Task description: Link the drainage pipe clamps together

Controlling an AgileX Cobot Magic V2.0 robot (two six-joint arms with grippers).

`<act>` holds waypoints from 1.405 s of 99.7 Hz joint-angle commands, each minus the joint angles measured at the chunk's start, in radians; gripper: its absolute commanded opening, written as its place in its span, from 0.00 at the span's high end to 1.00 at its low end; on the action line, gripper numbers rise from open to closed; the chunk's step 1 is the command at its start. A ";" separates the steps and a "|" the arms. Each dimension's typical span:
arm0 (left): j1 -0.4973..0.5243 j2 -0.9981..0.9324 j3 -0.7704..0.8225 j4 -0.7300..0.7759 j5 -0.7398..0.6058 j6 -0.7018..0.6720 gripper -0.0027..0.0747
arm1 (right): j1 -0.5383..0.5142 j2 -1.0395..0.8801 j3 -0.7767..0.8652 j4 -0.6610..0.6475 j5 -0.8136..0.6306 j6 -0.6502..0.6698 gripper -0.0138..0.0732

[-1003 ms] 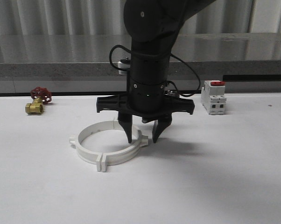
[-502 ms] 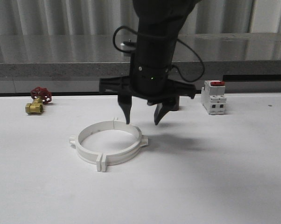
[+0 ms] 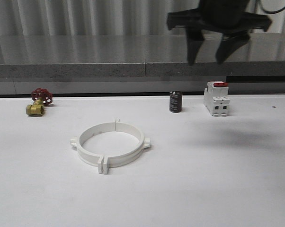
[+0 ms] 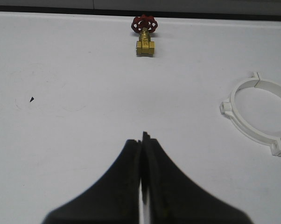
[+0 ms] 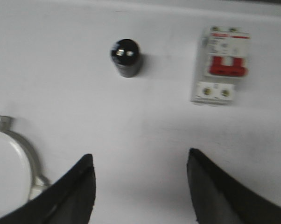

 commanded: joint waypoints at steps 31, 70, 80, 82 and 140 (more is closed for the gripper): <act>0.006 0.001 -0.026 0.005 -0.067 -0.003 0.99 | -0.220 -0.471 0.407 -0.012 -0.104 -0.072 0.33; 0.006 0.001 -0.026 0.005 -0.067 -0.003 0.99 | -0.231 -0.942 0.739 0.030 -0.091 -0.075 0.33; 0.006 0.001 -0.026 0.005 -0.067 -0.003 0.99 | -0.231 -1.054 0.800 0.030 -0.078 -0.075 0.36; 0.006 0.001 -0.026 0.005 -0.067 -0.003 0.99 | -0.231 -1.069 0.806 0.030 -0.076 -0.075 0.37; 0.006 0.001 -0.026 0.005 -0.067 -0.003 0.99 | -0.231 -1.273 0.868 0.029 -0.062 -0.075 0.92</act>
